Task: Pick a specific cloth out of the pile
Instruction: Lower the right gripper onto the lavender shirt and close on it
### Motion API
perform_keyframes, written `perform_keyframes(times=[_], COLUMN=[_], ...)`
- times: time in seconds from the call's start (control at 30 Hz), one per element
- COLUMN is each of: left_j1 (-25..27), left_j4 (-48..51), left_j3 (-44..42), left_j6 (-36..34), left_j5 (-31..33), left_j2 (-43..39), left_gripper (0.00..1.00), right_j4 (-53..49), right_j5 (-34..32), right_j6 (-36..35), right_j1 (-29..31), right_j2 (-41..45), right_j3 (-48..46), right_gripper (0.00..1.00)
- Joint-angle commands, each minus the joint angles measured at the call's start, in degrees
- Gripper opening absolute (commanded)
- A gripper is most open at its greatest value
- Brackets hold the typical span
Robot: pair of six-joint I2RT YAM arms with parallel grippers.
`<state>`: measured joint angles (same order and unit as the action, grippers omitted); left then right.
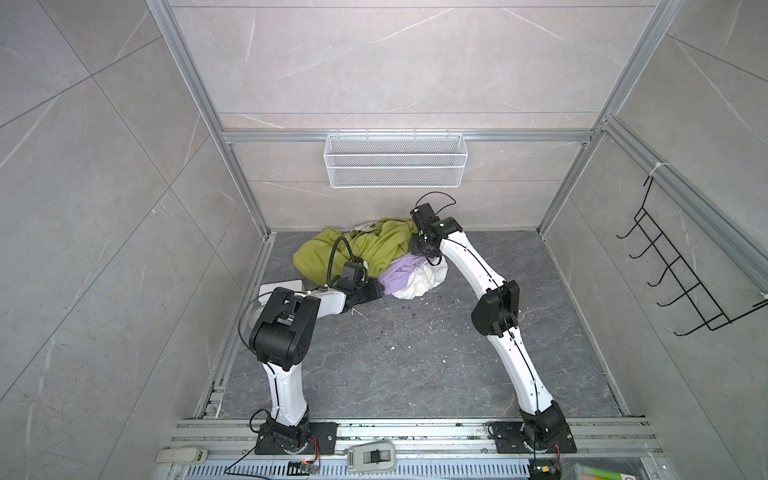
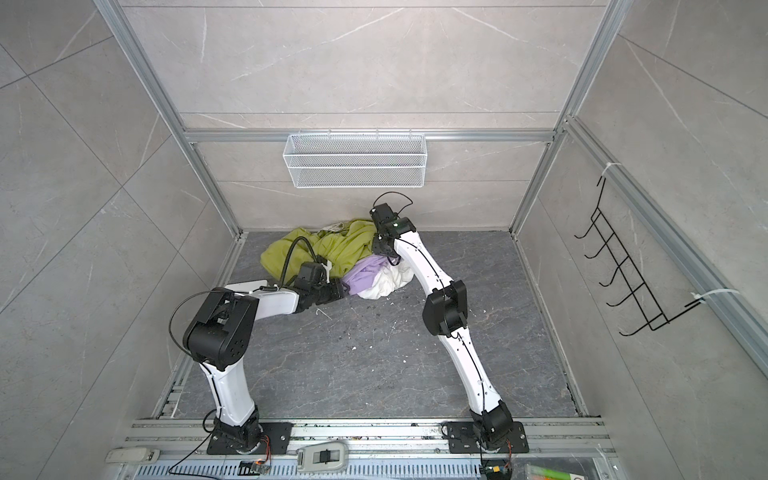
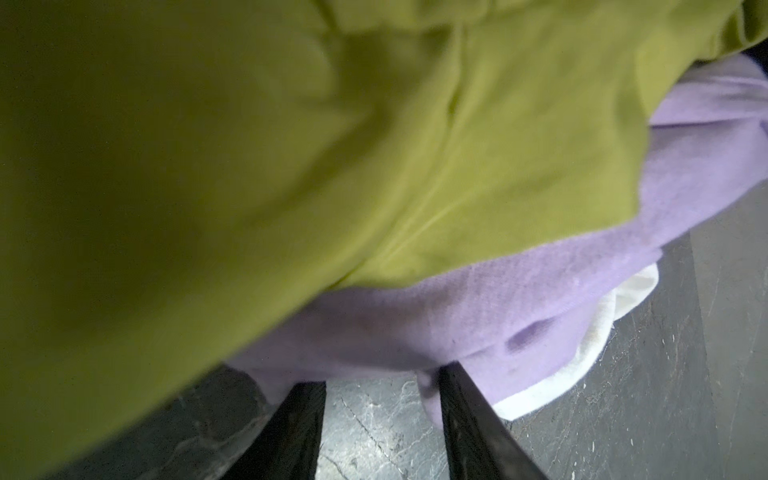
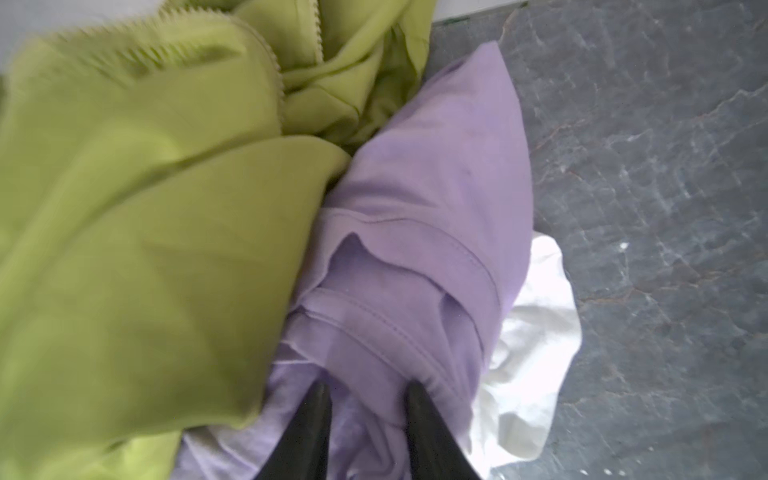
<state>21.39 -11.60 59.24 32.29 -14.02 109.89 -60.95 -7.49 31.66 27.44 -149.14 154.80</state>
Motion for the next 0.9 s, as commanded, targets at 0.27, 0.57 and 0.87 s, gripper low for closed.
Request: perform_keyframes(times=[0.27,0.57,0.87], left_j1=[-0.01,0.23,0.49], left_j4=[-0.75,-0.56,0.08], left_j3=[0.69,2.84,3.51], left_j6=[-0.79,-1.12,-1.91], left_j5=[-0.48,-0.57,-0.04], left_j2=[-0.29,0.66,0.77], left_gripper=[0.48,0.27,0.09], right_j4=[-1.83,0.42,5.05], right_j5=[1.04,4.38,6.26], right_j6=[-0.36,-1.10,-2.03], right_j1=[0.07,-0.01,-0.06], right_j2=[0.48,3.80,9.26], right_j3=[-2.18,-4.26,-11.82], right_gripper=[0.04,0.00,0.00])
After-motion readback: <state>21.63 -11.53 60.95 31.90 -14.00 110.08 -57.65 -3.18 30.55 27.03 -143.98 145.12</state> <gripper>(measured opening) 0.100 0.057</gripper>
